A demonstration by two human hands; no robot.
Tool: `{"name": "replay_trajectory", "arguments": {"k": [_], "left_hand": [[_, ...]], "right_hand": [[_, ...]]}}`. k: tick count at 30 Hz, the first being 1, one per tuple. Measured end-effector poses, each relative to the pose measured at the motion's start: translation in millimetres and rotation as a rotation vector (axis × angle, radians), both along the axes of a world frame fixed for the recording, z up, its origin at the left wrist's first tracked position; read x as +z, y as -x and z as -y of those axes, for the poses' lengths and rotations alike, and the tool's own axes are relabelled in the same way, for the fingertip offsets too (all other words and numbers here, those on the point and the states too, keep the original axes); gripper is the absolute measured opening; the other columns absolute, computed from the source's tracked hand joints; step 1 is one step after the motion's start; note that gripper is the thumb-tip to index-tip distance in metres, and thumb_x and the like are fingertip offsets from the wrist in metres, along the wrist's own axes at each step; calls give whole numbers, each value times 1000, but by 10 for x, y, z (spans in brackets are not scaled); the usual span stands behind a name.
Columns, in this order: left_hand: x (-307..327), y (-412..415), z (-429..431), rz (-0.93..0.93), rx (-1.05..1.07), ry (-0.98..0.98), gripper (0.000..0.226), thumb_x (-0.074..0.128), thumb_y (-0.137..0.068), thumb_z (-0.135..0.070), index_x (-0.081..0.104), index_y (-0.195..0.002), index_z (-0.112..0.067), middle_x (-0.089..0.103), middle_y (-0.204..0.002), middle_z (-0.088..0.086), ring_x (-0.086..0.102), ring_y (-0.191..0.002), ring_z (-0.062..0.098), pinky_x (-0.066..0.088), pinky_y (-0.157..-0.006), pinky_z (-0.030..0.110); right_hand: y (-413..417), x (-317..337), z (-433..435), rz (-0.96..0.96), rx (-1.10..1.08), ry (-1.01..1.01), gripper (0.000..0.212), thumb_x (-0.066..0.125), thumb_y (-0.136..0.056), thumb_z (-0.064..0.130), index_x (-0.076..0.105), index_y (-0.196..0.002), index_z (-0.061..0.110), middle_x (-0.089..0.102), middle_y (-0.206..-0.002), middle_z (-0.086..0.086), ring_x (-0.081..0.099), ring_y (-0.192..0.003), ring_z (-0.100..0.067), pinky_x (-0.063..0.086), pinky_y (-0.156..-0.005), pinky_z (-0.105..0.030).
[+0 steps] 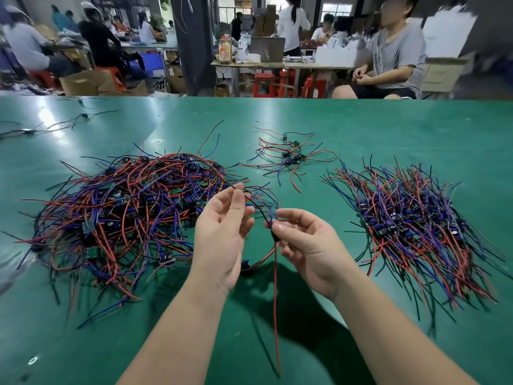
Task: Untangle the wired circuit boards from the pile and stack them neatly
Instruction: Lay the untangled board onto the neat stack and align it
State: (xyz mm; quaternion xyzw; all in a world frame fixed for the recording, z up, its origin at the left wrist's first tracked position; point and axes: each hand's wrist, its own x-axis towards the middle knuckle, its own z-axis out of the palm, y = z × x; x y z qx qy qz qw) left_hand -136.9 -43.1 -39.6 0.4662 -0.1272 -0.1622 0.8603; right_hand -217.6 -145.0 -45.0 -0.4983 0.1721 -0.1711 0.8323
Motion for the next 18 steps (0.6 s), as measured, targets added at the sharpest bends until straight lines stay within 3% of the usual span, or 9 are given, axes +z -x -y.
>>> {"name": "replay_trajectory", "arguments": {"k": [2,4,7,10,14,18], "left_hand": [[-45,-15,7,77,90,-188,13,61,-89,-22,60,-101,-25,64,-87,-10,59,-74,3,47,-63,16],[-61,0,7,142,31,-260,13,60,-91,-21,62,-103,-27,67,-97,-10,59,-84,3,46,-67,19],[-50,80,13,216,-210,-260,20,62,-85,-24,65,-105,-28,70,-108,-14,59,-96,2,42,-78,25],[-37,130,18,238,-273,-199,33,49,-76,-5,70,-91,-25,71,-103,-7,59,-99,6,43,-80,23],[-16,118,33,70,-301,-33,42,33,-86,13,60,-96,-17,71,-92,-2,63,-92,10,43,-79,28],[-17,102,43,-70,-388,49,37,33,-93,4,53,-115,-17,69,-106,6,64,-94,17,46,-85,32]], "right_hand": [[11,14,65,20,-59,-28,34,74,-54,10,65,-87,14,71,-77,-1,60,-55,-3,44,-47,-13],[16,18,105,41,-111,-32,31,75,-52,9,64,-81,13,69,-72,1,58,-53,-4,43,-46,-14],[21,32,109,73,-143,1,19,73,-54,8,67,-72,10,64,-63,2,52,-50,-4,39,-45,-13],[45,64,131,103,-145,-13,6,70,-62,14,74,-64,11,67,-64,-1,56,-55,-6,40,-48,-14],[89,86,213,99,-98,11,27,57,-82,-1,77,-70,11,71,-70,-5,65,-61,-8,48,-53,-15],[91,81,184,67,-12,69,15,65,-63,2,77,-69,8,72,-71,-8,66,-60,-10,47,-51,-14]]}}
